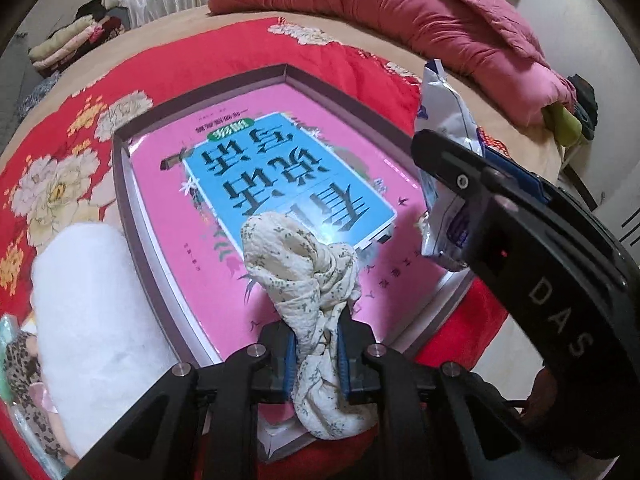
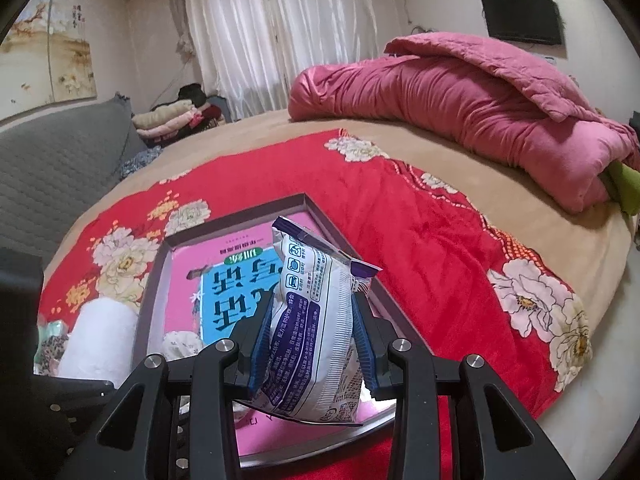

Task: Organize soft objects
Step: 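Carry the scrunchie with the left tool while the right tool carries the snack bag to the pink book tray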

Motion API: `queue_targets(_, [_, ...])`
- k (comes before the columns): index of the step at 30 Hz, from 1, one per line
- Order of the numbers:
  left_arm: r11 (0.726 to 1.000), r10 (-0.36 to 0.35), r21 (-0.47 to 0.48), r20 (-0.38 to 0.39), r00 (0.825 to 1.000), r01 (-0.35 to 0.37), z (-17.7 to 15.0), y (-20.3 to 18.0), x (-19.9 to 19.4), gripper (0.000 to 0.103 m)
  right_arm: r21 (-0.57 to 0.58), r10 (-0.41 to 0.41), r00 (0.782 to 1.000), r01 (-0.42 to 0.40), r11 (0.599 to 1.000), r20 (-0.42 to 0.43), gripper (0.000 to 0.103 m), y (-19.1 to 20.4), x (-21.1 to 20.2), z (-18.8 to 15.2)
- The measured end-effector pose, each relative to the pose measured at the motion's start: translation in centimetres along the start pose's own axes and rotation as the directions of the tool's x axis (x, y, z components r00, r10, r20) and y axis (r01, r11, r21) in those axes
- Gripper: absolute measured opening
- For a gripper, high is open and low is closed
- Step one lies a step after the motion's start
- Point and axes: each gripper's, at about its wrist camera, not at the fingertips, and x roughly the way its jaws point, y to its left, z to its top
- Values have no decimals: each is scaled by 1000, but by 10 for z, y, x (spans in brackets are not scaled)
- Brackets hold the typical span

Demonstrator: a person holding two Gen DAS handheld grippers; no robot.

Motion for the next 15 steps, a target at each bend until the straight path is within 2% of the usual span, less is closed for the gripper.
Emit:
queue_targets(5, [999, -24, -47, -23, 999, 23, -3, 9, 7, 19, -9, -23, 996, 22, 1000, -90, 39, 2, 20, -2])
queue_targets(8, [999, -22, -39, -18, 1000, 21, -5, 8, 6, 19, -11, -36, 990, 35, 999, -135, 39, 2, 30, -4])
queue_targets(12, [999, -18, -29, -21, 1000, 17, -5, 6, 8, 19, -45, -55, 986, 49, 998, -156, 39, 8, 36, -6])
queue_targets(15, [1000, -15, -26, -22, 1000, 15, -4, 5, 9, 20, -64, -64, 984, 54, 996, -167, 43, 11, 38, -7])
